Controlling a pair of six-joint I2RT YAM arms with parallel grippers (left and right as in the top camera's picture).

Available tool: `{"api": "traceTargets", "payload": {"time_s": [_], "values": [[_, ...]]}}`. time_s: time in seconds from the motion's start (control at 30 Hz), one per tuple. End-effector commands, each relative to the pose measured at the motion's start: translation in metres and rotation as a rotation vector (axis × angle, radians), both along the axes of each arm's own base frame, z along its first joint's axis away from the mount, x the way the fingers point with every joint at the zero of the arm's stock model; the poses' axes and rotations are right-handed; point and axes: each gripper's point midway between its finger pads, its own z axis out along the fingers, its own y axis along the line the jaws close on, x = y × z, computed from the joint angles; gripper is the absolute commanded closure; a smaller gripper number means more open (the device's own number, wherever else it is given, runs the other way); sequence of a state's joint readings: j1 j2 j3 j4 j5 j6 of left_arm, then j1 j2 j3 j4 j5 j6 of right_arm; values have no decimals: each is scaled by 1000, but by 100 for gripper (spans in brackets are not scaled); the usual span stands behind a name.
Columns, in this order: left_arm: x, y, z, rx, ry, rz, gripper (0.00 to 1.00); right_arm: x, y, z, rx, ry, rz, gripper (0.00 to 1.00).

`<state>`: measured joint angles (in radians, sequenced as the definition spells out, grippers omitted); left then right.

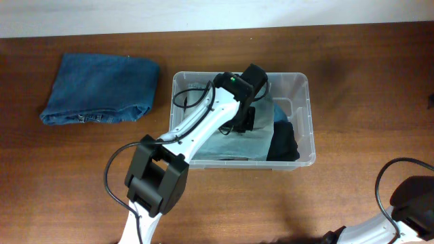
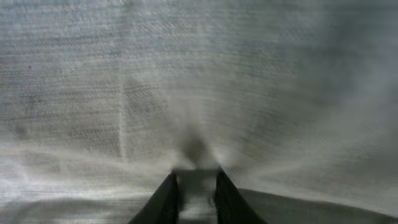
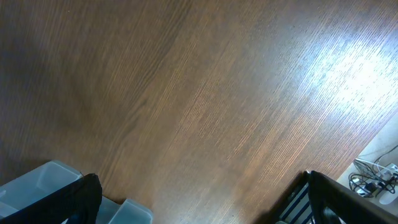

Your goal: Pack container

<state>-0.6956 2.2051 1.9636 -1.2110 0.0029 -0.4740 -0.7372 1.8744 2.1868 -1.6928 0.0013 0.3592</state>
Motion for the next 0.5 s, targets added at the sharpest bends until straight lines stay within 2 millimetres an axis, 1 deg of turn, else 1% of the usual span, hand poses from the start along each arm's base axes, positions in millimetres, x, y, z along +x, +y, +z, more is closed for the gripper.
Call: {"api": "traceTargets", "payload": {"time_s": [0.0,0.1,0.13,0.2,0.3,0.37,0.47], "values": [[4,-24,29,-81,-39,-55,79,-4,2,7,-13,-10,0,2],[17,-32,54,-121,-111,-68,79,-4,2,7,-13,-10,0,2],[22,-34,59,-125,-136,-66,79,-4,2,7,-13,-10,0,1],[28,-37,62,-139,-160,-65,79,-4,2,7,-13,-10,0,2],[30,-39,56,-139,-161,-63,79,-4,2,7,-13,-10,0,2],[32,-42,47,-135,-153,-61,79,-4,2,7,-13,-9,0,2],[38,-47,20,-118,-131,-62,79,-4,2,7,-13,-10,0,2]]}}
